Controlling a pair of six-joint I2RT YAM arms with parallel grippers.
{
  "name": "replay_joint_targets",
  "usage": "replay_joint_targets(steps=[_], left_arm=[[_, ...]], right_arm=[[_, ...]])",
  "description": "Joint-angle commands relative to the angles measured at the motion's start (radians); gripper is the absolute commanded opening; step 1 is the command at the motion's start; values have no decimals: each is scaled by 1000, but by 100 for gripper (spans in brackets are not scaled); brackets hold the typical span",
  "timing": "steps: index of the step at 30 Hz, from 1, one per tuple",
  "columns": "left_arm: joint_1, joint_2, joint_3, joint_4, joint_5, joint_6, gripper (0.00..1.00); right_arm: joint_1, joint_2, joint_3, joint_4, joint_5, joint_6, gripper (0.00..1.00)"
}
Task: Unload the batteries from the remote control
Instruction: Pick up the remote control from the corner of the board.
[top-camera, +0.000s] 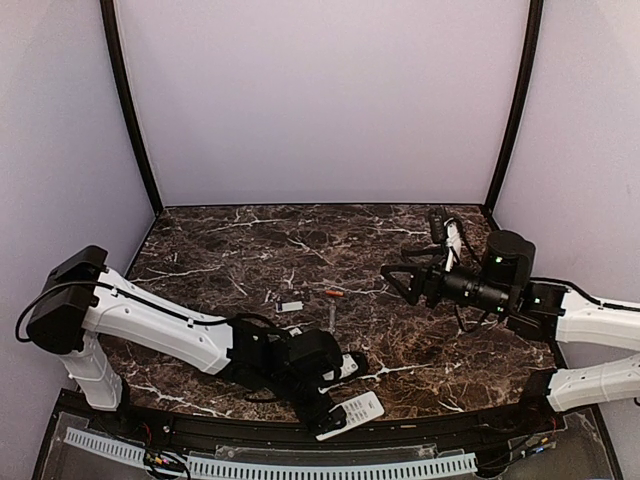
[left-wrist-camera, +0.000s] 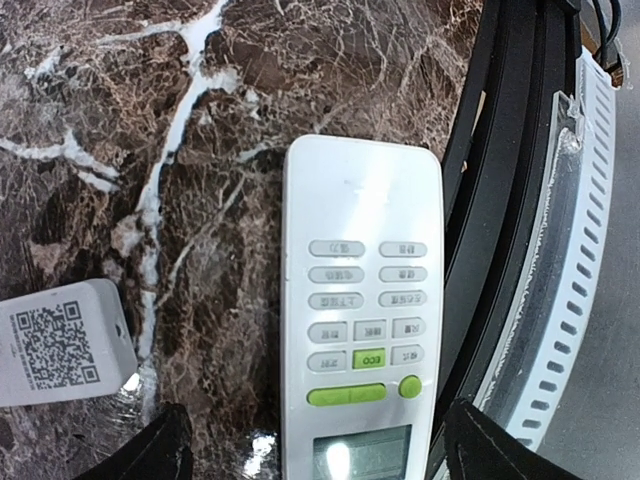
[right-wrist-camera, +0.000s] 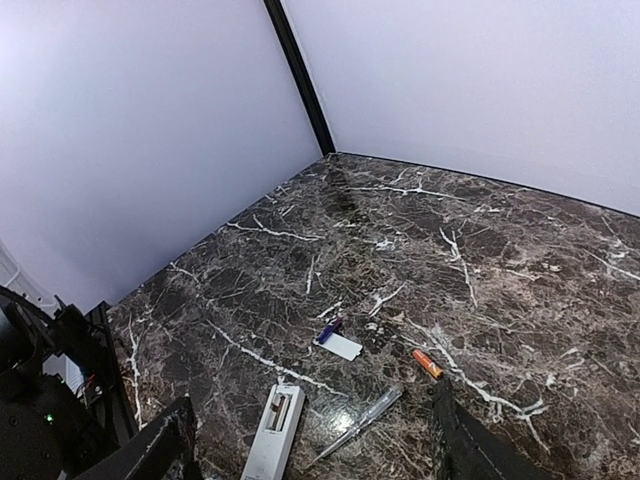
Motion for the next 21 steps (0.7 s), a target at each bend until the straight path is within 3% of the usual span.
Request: replay_joint_targets(steps=[1, 14, 21], left_arm=[[-26, 14, 34, -55, 13, -28, 86], [-83, 133, 140, -178, -91, -91, 85], [-127, 176, 174, -242, -176, -140, 73]], right_arm=[[-12, -14, 10, -13, 73, -2, 76], [-15, -105, -2, -34, 128, 57, 77], [-16, -123, 0, -54, 143, 65, 77]])
